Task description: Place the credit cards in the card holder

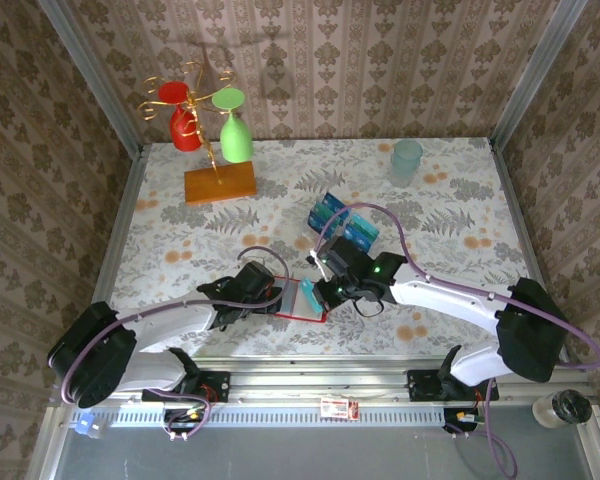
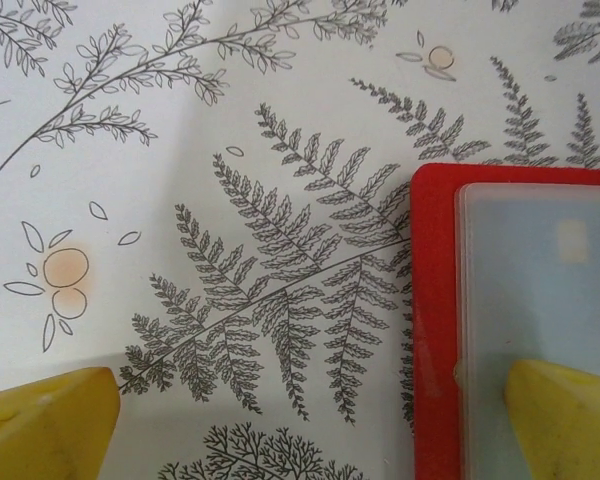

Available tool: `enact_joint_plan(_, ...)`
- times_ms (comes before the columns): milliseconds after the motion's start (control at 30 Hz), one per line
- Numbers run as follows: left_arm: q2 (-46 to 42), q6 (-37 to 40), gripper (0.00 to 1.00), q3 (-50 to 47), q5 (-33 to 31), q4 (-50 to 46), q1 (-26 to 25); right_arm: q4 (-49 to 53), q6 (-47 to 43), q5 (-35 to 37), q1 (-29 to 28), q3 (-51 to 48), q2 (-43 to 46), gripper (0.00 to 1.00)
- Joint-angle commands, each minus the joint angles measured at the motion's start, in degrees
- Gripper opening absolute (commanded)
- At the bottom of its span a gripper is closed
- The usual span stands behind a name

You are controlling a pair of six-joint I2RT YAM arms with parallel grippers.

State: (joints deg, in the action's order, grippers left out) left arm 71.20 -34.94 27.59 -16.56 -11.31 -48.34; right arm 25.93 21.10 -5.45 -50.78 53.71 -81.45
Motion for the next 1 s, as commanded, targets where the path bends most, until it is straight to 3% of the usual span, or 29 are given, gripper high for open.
enact_joint_plan(0, -1.2, -1.2, 1.00, -0.3, -0.8, -1.3, -0.2, 3.9, -5.0, 4.2, -0.3, -1.4, 1.3, 0.00)
enact_joint_plan(167, -1.6, -0.9, 1.00, 0.6, -0.2, -1.6, -0.2, 8.2, -7.5, 10.0, -0.3, -1.9, 4.2, 0.00)
enact_joint_plan(500, -3.8, -1.2, 1.00, 2.6, 1.1, -2.0, -0.7, 11.3, -9.1, 20.6, 0.2, 0.8, -2.6, 0.00)
enact_joint_plan(800, -2.8, 0.3, 1.00, 4.2, 2.9, -0.9, -1.4, 9.5, -4.6, 12.6, 0.3, 2.5, 1.3, 0.00)
enact_joint_plan(967, -1.7, 0.6, 1.00, 3.3, 1.9, -0.9, -2.4, 0.8, 2.6, 5.0, 0.6, -0.3, 4.6, 0.00)
